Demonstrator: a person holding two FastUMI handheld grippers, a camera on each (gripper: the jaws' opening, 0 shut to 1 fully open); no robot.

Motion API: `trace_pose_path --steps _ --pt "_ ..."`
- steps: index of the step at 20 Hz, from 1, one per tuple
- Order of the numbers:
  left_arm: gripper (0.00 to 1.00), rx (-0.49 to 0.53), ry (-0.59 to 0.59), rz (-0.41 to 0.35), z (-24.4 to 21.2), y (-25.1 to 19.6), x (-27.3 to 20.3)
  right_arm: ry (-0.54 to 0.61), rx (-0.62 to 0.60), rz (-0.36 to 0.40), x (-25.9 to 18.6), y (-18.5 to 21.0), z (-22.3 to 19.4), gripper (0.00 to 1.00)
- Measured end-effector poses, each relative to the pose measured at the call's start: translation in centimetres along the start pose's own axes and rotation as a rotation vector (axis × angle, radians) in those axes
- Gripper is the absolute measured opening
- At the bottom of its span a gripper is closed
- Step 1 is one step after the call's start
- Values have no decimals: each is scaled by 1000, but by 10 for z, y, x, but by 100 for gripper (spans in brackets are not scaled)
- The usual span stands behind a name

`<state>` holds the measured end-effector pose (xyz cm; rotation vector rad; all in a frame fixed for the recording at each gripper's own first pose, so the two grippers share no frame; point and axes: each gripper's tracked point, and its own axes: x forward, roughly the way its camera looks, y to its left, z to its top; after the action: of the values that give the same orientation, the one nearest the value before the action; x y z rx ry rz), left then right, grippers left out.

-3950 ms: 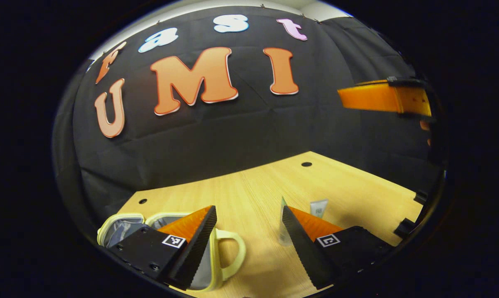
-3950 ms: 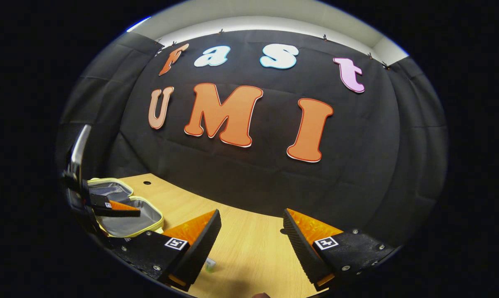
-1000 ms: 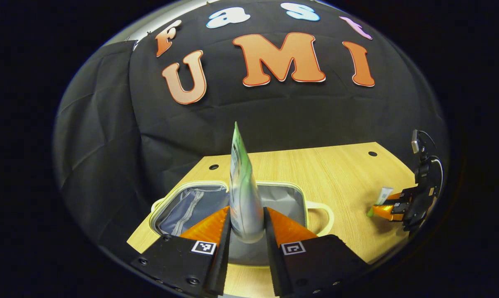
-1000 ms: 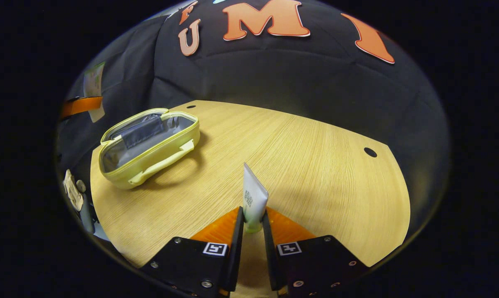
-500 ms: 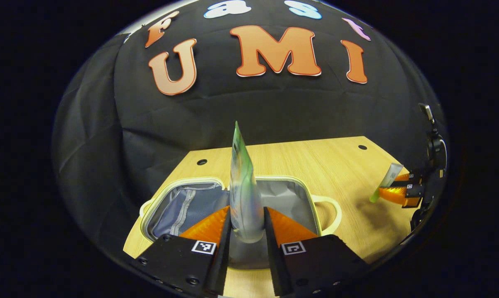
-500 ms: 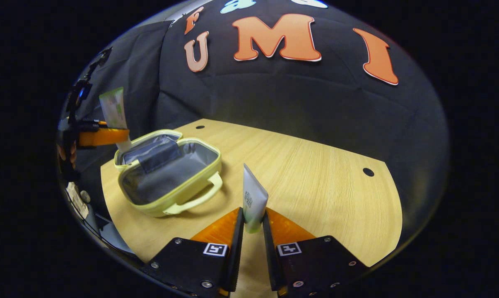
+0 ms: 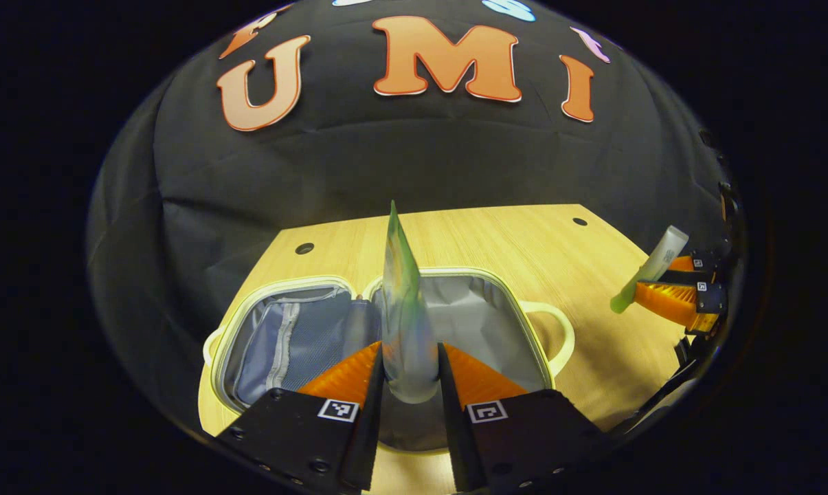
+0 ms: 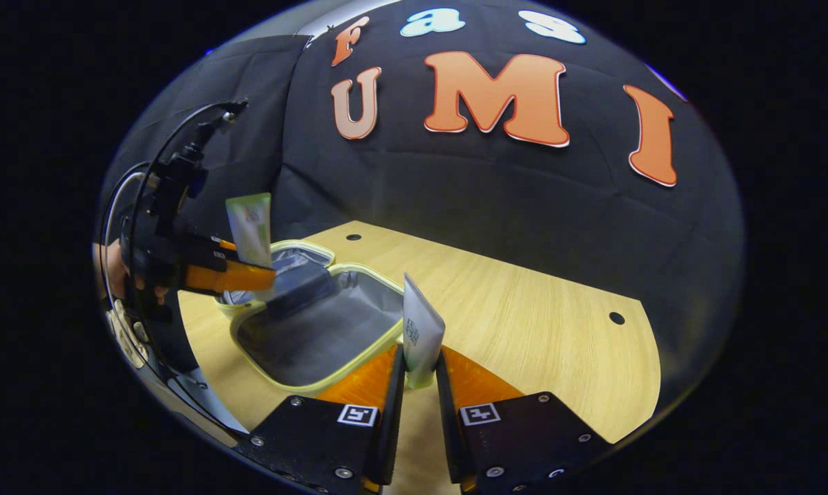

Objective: First open the suitcase, pack the skin care products into it, and then close the suitcase.

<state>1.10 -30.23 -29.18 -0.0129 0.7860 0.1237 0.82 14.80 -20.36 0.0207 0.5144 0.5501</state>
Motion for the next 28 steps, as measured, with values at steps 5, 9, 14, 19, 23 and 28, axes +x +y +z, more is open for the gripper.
trace_pose_path --steps 5,9,14,19,23,28 --pt "43 55 96 -90 -23 -2 19 -26 -18 25 3 38 21 30" --pt "43 30 215 -171 -46 -8 34 22 -6 48 17 61 15 30" --pt "43 3 457 -212 -91 -15 51 100 53 56 39 74 -1 30" --pt "43 -68 608 -166 -124 -11 71 194 87 48 57 80 -23 30" --pt "43 -108 542 -140 -128 -6 91 230 148 44 71 88 -32 30" --pt "50 -172 414 -174 -109 -7 89 285 196 40 83 92 -43 30"
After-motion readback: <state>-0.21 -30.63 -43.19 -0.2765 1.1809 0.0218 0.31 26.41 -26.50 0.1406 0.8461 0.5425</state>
